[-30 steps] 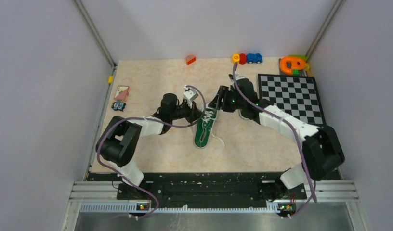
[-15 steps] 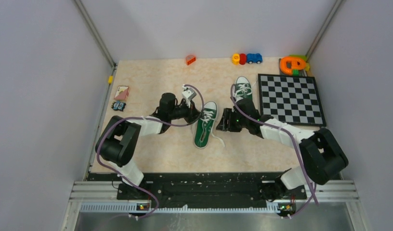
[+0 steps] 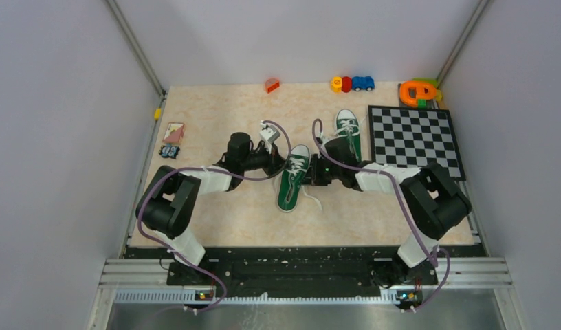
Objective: Tie the shoes
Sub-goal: Wrap the shoelace around the shoelace.
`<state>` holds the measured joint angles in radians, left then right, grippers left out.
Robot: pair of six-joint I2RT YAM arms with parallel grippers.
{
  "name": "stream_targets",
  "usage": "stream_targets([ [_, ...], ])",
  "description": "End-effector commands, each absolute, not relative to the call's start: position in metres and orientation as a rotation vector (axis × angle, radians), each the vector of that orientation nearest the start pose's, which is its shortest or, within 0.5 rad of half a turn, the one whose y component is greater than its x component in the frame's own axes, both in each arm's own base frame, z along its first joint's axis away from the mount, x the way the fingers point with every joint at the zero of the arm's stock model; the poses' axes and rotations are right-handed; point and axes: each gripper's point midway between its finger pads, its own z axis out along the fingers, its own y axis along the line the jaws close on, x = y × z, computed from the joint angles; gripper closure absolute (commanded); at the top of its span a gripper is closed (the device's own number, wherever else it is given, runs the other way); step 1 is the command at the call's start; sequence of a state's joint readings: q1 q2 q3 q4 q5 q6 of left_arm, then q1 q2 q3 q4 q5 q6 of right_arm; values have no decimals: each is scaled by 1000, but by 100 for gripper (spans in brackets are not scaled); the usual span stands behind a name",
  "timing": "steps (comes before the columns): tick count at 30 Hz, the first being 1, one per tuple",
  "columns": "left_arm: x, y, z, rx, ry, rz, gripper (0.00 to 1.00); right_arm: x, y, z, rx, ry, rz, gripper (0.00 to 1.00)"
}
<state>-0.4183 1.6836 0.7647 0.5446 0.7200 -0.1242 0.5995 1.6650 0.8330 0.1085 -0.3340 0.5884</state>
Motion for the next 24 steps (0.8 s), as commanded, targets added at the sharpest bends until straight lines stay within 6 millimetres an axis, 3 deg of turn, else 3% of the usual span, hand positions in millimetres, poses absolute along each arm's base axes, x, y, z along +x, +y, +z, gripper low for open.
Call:
stream_targets([
  [1,336,-281,129,809,1751,-1049,100,300,301,87,-233,2356,978,100],
  [4,336,-279,129,826,1755,-1034,100,302,270,105,-140,2359,871,100],
  [10,335,-278,128,836,1770,-1024,100,302,173,112,115,2482,459,100],
  [18,332,-275,121,828,1794,-1019,100,291,104,96,321,2602,27,100],
  [20,331,-274,120,825,1800,-1019,100,300,113,95,272,2602,79,100],
  [24,329,-273,118,820,1806,-1020,100,324,164,108,152,2505,427,94],
])
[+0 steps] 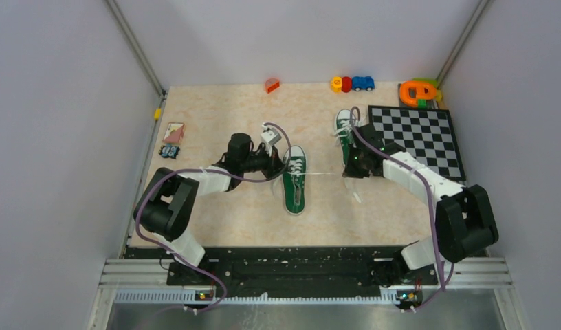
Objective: Tie the shoes
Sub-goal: Wrap the shoelace around the shoelace.
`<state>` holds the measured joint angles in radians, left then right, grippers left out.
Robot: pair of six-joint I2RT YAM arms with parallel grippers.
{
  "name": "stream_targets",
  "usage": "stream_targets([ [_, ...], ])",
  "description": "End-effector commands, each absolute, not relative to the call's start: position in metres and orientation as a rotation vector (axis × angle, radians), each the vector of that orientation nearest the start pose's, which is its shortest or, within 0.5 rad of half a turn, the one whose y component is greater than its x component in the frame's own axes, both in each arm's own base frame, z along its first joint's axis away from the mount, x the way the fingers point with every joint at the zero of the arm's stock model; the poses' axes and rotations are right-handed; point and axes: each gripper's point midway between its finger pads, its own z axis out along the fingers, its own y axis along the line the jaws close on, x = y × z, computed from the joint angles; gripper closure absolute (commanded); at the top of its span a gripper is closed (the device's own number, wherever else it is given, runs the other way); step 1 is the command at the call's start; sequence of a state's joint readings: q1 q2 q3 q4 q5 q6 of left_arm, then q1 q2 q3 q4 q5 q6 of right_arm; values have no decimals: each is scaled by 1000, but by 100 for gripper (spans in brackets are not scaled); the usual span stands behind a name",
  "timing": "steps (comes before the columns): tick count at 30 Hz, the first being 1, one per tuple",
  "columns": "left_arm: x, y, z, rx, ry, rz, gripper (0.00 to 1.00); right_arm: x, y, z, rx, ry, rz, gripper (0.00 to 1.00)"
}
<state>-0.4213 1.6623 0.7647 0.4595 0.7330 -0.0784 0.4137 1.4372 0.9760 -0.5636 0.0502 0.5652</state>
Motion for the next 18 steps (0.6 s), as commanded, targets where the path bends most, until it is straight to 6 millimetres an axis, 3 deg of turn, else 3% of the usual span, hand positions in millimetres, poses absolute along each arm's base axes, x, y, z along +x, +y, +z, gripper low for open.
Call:
stream_targets([
  [1,329,-273,118,819,1806,-1021,100,330,173,110,157,2474,491,94],
  [5,330,-274,120,810,1803,-1028,100,366,191,108,137,2430,528,97],
  [7,330,-275,121,806,1800,-1035,100,381,197,107,79,2423,512,93],
  [10,329,-275,119,807,1805,-1044,100,401,196,105,28,2412,432,79],
  [12,328,-275,119,808,1805,-1045,100,411,189,103,29,2434,342,64],
  [15,328,-275,119,811,1804,-1046,100,411,188,119,44,2427,345,53],
  [18,328,-276,120,812,1801,-1052,100,391,191,125,219,2428,452,44],
])
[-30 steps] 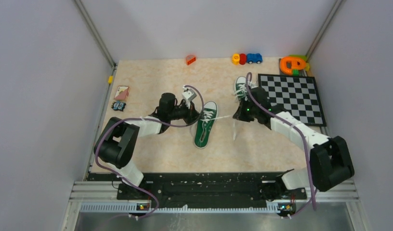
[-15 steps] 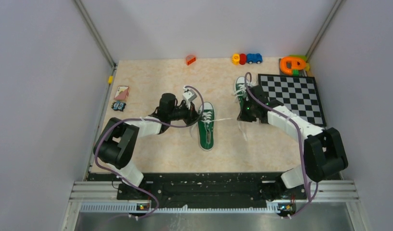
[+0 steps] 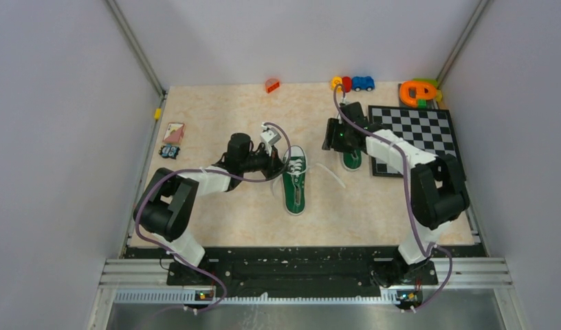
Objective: Tie the shoes
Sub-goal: Wrap the shoelace around the shoelace.
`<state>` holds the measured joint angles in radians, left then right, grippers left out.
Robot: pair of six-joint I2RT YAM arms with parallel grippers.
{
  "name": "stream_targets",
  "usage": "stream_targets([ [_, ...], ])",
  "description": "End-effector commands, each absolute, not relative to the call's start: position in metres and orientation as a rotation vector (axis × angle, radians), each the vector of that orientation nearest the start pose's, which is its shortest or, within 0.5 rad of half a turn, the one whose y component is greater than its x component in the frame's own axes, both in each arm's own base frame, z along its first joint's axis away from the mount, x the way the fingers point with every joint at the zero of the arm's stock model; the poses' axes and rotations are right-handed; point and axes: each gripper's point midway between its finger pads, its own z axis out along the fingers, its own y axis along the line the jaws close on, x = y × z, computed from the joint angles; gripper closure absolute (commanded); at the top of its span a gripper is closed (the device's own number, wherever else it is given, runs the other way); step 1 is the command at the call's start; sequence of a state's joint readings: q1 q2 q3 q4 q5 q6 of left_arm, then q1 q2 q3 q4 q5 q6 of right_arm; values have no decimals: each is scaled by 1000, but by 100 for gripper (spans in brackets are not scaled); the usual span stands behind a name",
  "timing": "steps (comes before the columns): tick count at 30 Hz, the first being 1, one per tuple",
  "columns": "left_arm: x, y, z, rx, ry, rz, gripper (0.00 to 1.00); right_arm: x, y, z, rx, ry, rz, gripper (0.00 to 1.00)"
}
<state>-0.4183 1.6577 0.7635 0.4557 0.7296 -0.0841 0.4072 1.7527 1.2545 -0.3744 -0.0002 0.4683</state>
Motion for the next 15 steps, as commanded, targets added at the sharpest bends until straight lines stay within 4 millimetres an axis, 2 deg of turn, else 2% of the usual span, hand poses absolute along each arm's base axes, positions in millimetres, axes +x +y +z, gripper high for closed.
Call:
stream_targets([
  [1,328,-277,122,813,1798,-1054,100,384,198,128,344,2431,539,44],
  [3,328,-277,124,810,1795,-1056,100,368,205,122,633,2437,652,44],
  [5,329,-277,126,805,1792,-1053,100,360,221,123,858,2404,822,43],
  [9,327,-276,126,799,1793,-1056,100,352,236,121,1218,2309,921,38],
  [13,325,-275,125,797,1796,-1053,100,359,255,112,1417,2179,1112,37],
  [15,325,-275,124,797,1797,-1055,100,364,266,110,1432,2155,1161,37],
])
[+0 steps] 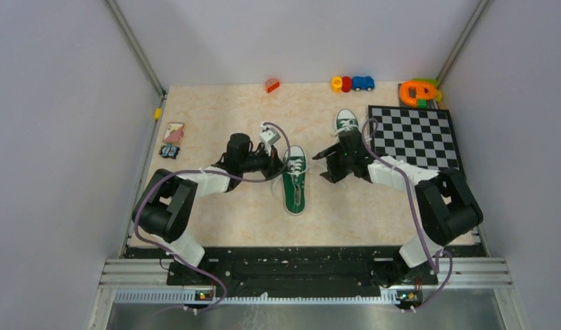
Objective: Tie the shoes
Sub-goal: Wrap the shoelace around the shoelace.
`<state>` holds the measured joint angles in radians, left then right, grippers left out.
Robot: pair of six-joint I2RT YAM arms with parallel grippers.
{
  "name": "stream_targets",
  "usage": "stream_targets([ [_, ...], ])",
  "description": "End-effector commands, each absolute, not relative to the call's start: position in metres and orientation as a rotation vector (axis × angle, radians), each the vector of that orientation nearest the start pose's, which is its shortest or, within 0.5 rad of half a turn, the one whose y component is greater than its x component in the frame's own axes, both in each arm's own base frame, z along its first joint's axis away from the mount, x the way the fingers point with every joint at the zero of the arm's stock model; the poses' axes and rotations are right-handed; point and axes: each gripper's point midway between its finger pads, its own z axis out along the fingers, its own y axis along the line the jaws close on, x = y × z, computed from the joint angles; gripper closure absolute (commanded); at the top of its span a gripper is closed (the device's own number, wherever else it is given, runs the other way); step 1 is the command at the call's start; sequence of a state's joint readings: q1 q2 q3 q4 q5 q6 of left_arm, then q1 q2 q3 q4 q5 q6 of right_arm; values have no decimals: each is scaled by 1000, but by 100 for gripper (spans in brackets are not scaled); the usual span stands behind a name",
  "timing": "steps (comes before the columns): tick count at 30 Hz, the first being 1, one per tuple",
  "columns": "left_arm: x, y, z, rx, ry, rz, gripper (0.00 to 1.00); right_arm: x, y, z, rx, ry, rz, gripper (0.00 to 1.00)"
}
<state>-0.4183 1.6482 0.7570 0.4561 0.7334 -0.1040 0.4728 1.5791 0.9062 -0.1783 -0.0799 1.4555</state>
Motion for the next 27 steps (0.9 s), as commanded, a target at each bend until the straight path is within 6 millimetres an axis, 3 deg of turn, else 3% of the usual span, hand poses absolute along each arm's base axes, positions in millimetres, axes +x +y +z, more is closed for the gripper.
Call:
stream_targets([
  [1,325,-275,123,797,1798,-1058,100,365,270,107,1437,2167,1158,37],
  [6,326,-276,124,796,1789,-1059,100,371,283,97,1434,2172,1166,41],
  [11,327,-276,125,795,1781,-1057,100,366,284,74,1477,2220,1121,49],
  [23,326,-276,123,800,1781,-1059,100,379,280,40,1538,2164,1016,50],
  [26,327,-277,122,799,1782,-1061,100,384,282,36,1562,2130,991,58],
  [27,327,-277,122,798,1782,-1061,100,384,285,35,1577,2116,994,64],
])
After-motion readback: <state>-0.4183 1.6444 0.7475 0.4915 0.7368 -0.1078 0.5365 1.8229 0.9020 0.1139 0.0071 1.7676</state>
